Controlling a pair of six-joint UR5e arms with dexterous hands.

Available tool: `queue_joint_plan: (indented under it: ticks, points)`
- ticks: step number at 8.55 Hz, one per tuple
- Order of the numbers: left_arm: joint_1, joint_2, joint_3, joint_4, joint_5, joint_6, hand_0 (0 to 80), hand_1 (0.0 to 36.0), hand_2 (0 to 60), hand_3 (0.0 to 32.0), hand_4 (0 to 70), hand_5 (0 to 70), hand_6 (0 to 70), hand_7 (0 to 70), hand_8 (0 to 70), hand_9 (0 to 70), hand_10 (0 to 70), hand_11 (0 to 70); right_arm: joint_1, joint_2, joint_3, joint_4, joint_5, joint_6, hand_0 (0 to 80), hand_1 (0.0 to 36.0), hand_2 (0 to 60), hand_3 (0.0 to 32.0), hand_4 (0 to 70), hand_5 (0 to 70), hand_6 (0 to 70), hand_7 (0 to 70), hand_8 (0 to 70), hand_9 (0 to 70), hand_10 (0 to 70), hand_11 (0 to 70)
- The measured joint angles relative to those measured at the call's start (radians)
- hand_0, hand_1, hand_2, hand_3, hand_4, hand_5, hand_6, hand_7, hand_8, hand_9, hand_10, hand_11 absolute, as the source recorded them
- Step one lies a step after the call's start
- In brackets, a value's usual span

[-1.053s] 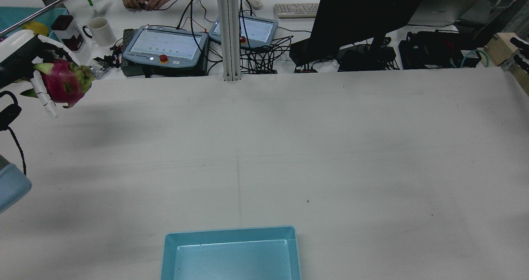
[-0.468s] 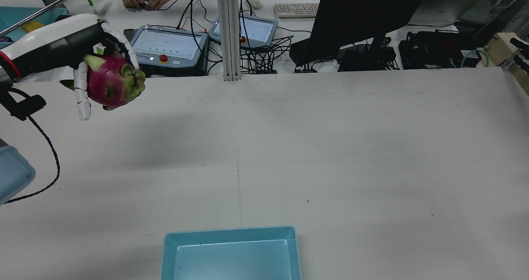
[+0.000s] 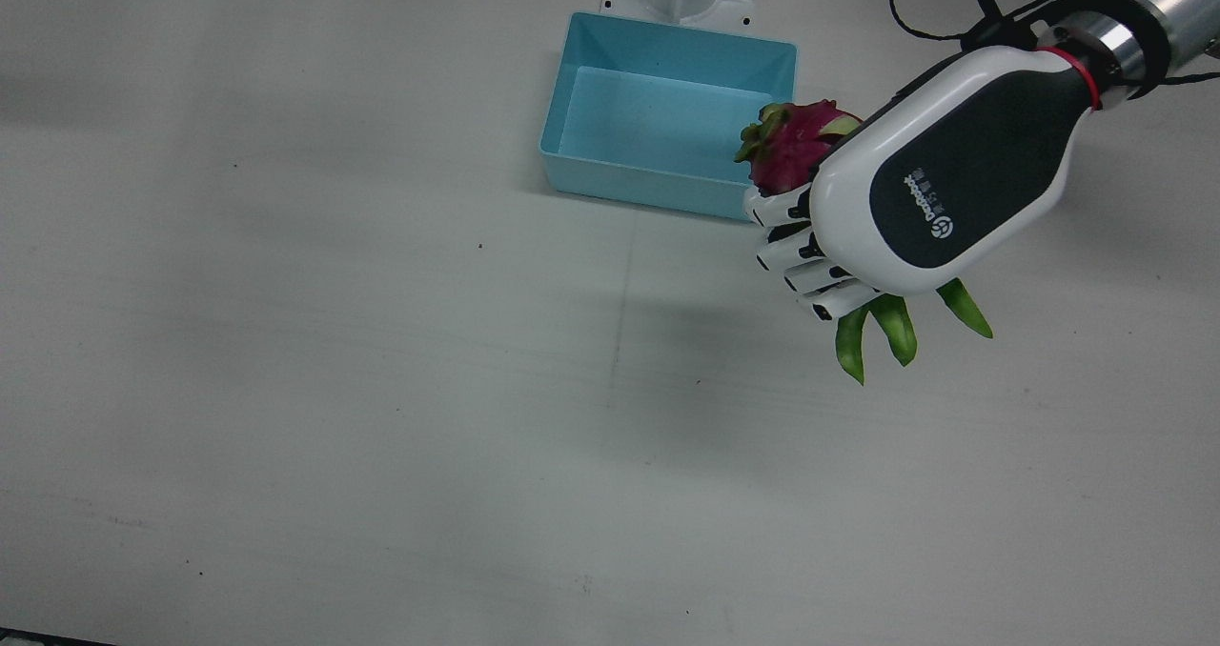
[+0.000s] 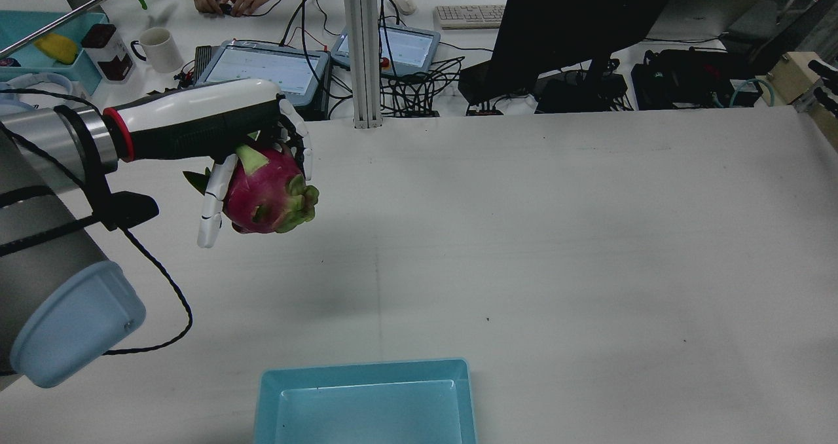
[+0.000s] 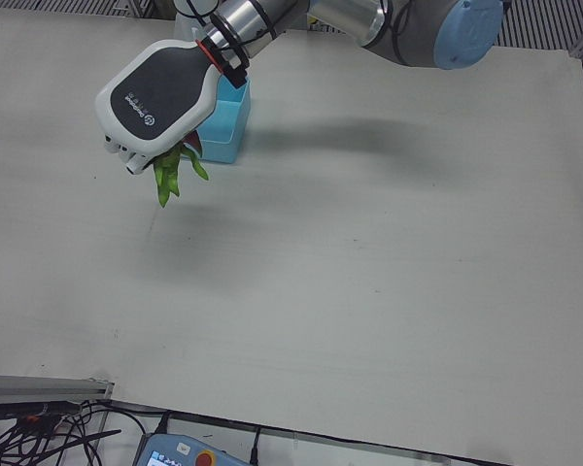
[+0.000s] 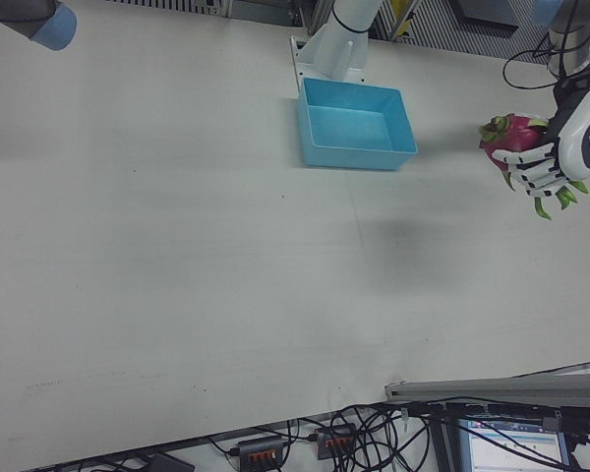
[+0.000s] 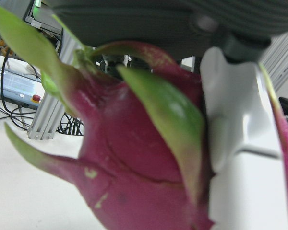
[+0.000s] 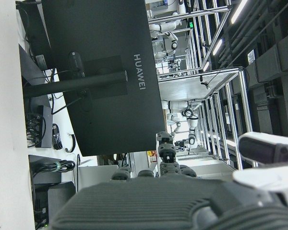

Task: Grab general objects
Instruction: 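Carry the dragon fruit over the light-blue tray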

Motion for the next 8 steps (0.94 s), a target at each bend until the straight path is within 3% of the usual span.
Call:
queue_joint_plan:
  ticks: [2,5,8]
  points:
    - [0.081,-0.062,-0.001,0.094,0.003,0.077,56.0,12.7,60.0,0.0,61.1,70.0,70.0,70.0,70.0,70.0,70.0,70.0,0.0,0.0,0.0,0.0,0.0,0.0,0.0,0.0,0.0,0.0,0.0,0.0,0.0,0.0,0.0,0.0,0.0,0.0]
    - [0.146,-0.106,-0.004,0.173,0.012,0.109,56.3,13.9,60.0,0.0,56.6,70.0,70.0,70.0,70.0,70.0,70.0,70.0,0.0,0.0,0.0,0.0,0.0,0.0,0.0,0.0,0.0,0.0,0.0,0.0,0.0,0.0,0.0,0.0,0.0,0.0]
    - [0.275,-0.154,-0.016,0.266,0.015,0.167,57.3,15.6,60.0,0.0,55.8,70.0,70.0,70.0,70.0,70.0,70.0,70.0,0.0,0.0,0.001,0.001,0.0,0.0,0.0,0.0,0.0,0.0,0.0,0.0,0.0,0.0,0.0,0.0,0.0,0.0]
